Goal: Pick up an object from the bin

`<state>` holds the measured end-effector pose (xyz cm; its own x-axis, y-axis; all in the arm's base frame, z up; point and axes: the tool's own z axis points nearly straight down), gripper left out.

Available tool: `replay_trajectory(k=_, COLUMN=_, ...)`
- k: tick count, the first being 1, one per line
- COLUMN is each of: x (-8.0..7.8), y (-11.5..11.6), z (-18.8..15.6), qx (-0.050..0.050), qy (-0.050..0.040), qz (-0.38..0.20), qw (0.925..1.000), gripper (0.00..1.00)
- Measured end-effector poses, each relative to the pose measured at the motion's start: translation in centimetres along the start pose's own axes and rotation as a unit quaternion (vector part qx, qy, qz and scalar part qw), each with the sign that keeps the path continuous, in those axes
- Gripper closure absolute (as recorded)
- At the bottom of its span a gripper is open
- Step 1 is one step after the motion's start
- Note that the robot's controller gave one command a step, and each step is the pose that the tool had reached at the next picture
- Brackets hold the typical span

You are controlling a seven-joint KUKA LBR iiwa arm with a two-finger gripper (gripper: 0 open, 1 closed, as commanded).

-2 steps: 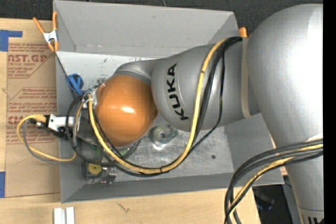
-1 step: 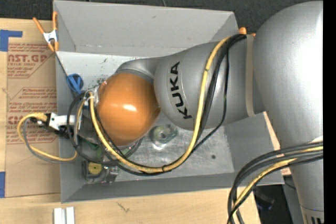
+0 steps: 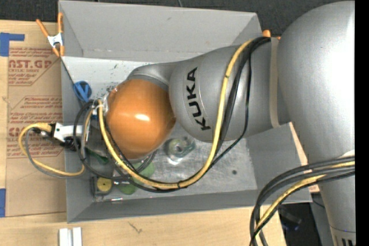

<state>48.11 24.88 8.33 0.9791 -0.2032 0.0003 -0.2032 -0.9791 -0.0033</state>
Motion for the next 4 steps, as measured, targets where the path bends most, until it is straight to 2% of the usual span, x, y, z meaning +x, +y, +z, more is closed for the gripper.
replay_trajectory(k=1, x=0.1, y=0.1, z=-13.0, qx=0.001, qy=0.0011, qz=0.000, qw=1.0000, gripper=1.00)
replay_trajectory(k=2, x=3.6, y=1.0, z=-7.2, qx=-0.002, qy=-0.0031, qz=0.053, qw=0.9986, gripper=1.00)
replay_trajectory(k=3, x=3.3, y=0.3, z=-5.5, qx=-0.001, qy=-0.0029, qz=0.017, qw=0.9998, gripper=1.00)
replay_trajectory(k=4, x=1.6, y=1.3, z=-5.1, qx=-0.001, qy=-0.0029, qz=-0.001, qw=1.0000, gripper=1.00)
